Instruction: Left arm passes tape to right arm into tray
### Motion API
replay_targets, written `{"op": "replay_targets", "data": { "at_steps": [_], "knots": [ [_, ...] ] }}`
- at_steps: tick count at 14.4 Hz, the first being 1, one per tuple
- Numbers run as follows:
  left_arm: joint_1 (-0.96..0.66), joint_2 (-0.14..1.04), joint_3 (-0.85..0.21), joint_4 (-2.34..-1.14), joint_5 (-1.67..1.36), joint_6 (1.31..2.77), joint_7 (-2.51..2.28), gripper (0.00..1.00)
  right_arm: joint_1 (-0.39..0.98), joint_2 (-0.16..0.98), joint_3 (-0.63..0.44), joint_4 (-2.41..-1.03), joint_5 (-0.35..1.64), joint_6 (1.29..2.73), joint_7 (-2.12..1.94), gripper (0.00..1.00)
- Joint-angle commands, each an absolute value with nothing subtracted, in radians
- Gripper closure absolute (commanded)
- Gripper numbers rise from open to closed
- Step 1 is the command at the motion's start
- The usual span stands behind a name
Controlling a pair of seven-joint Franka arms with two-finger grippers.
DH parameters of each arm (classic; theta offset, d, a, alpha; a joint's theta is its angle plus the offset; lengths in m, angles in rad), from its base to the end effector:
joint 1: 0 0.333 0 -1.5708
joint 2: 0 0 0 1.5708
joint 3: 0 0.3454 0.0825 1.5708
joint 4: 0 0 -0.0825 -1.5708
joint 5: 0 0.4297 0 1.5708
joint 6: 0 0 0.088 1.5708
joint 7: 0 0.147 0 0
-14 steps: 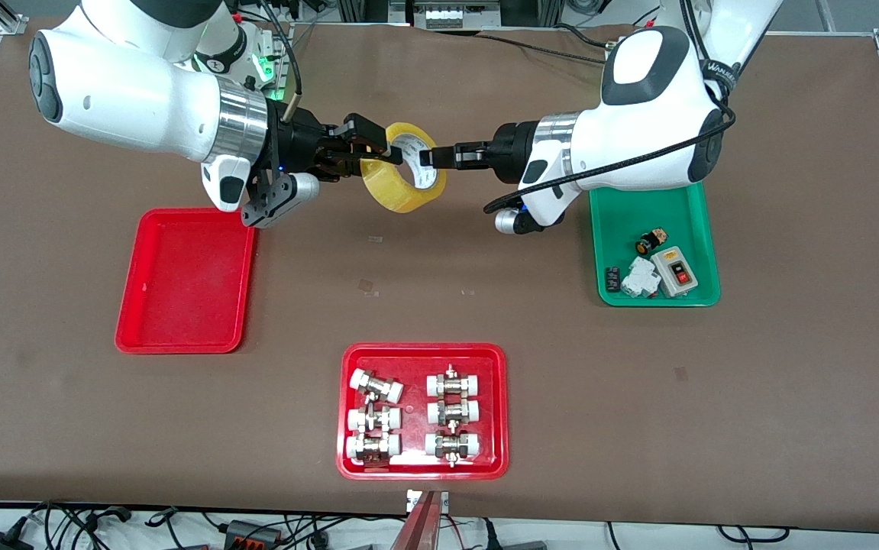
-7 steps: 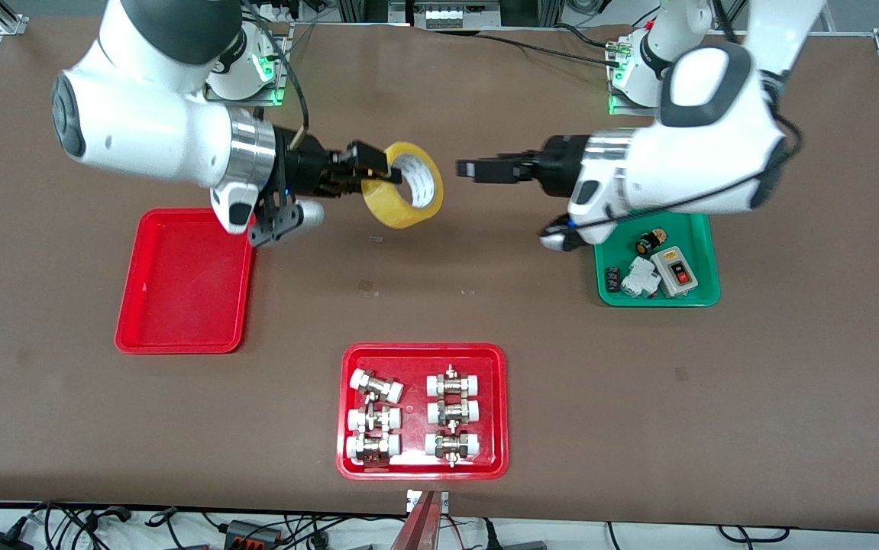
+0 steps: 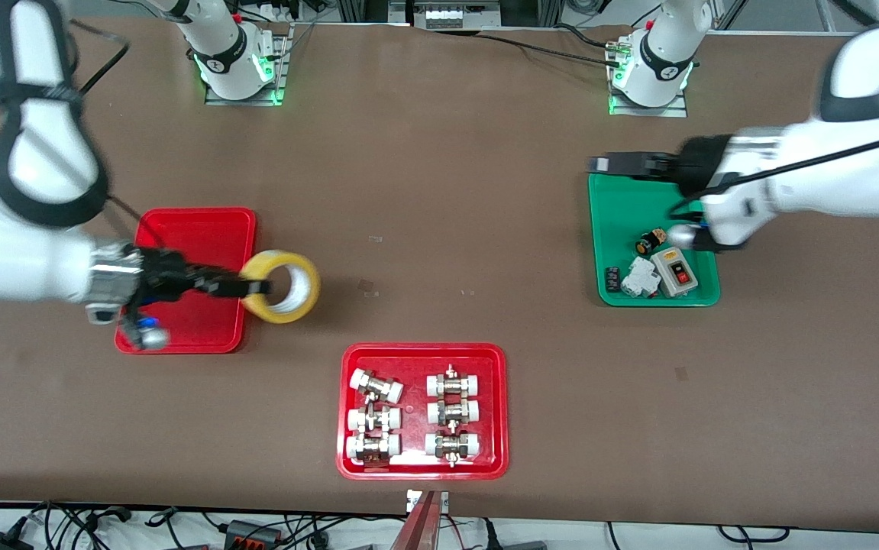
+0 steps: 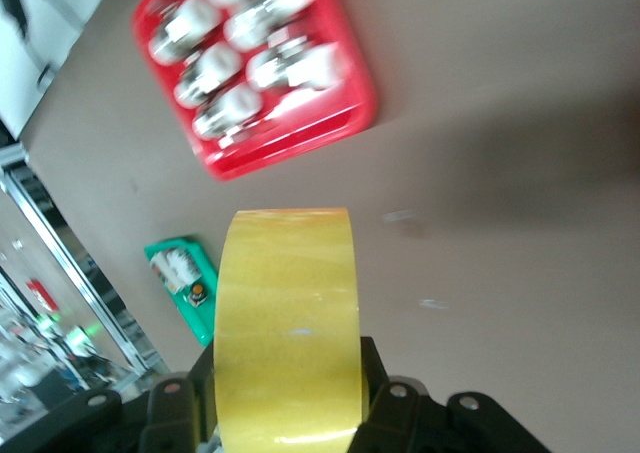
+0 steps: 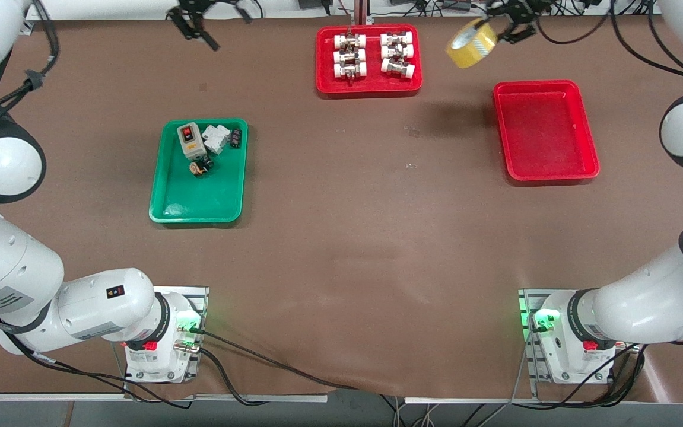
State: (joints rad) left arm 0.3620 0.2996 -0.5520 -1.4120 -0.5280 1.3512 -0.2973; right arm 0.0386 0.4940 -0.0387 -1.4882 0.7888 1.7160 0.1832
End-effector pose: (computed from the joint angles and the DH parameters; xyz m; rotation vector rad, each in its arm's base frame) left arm 0.6257 -0.1568 0.5510 2.4814 0.0845 -0.5984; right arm 0.7247 0.0982 0.3712 -2.3470 0.4878 0.4011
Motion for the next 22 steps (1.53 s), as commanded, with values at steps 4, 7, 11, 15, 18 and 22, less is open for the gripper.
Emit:
{"op": "replay_targets", "data": {
  "at_steps": [4, 7, 11, 15, 18, 22],
  "knots": [
    [0.449, 0.272, -0.568, -1.348, -0.143, 1.264, 0.093, 0.00, -0.199, 0.641, -0.015, -1.500, 0.684, 1.574, -0.261, 0.68],
    [0.379, 0.241, -0.534, -1.275, -0.001, 1.259, 0.222, 0.00, -0.290, 0.708, -0.015, -1.546, 0.681, 1.574, -0.476, 0.68],
    [0.154, 0.235, -0.272, -1.243, 0.052, 1.310, 0.192, 0.00, -0.314, 0.738, -0.015, -1.574, 0.683, 1.582, -0.572, 0.64],
    [0.074, 0.198, -0.102, -1.267, 0.006, 1.328, 0.187, 0.00, -0.314, 0.761, -0.015, -1.592, 0.684, 1.575, -0.586, 0.00],
    [0.046, 0.088, -0.066, -1.440, -0.006, 1.441, 0.183, 0.00, -0.308, 0.761, -0.015, -1.603, 0.680, 1.578, -0.589, 0.00],
    [0.017, 0.000, -0.029, -1.574, -0.015, 1.528, 0.163, 0.00, -0.281, 0.736, -0.015, -1.609, 0.479, 1.666, -0.592, 0.00]
  ]
}}
